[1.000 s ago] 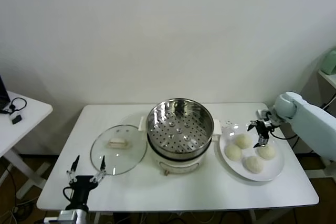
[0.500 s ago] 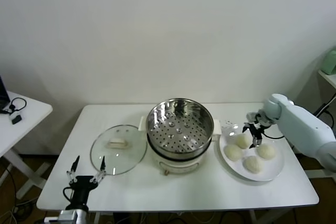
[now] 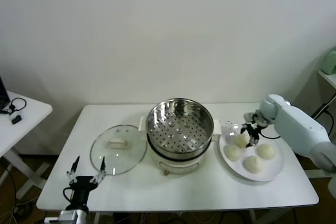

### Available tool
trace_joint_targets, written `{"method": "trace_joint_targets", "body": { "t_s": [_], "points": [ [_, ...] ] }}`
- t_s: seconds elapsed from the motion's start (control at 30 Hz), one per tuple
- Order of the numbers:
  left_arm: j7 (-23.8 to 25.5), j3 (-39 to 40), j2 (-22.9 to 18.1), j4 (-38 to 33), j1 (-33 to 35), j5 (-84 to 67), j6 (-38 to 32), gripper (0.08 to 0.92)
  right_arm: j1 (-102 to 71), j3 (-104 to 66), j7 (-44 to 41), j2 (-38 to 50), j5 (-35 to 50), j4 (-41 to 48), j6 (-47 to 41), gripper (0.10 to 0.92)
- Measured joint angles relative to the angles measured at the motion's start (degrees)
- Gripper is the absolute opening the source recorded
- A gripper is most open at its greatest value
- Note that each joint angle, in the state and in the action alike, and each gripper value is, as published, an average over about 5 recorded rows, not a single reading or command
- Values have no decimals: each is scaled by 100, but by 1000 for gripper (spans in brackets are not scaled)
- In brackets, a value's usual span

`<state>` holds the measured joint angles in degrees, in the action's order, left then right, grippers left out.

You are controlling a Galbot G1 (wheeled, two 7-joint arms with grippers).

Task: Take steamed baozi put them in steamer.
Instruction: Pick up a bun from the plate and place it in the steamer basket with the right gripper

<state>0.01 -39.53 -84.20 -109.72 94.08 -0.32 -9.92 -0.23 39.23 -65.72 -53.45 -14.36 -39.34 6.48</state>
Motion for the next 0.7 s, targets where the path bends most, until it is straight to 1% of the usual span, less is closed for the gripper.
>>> {"method": "trace_joint_targets", "body": {
  "t_s": [0.2,0.33,0.5,0.7],
  "points": [
    [0,2,-2,7,9,0,-3,823,49,22,-17,62,47,-107,13,687],
    [0,-7,10,5,22,0,-4,823,207,180,-49,192,191,-350,48,688],
    [0,-13,33,4,40,2,6,823,682,618,-78,451,448,-881,150,693],
    [3,-17,57,-13,101,26,6,823,1612,1384,-112,755,775,-1759,346,687]
  ]
}}
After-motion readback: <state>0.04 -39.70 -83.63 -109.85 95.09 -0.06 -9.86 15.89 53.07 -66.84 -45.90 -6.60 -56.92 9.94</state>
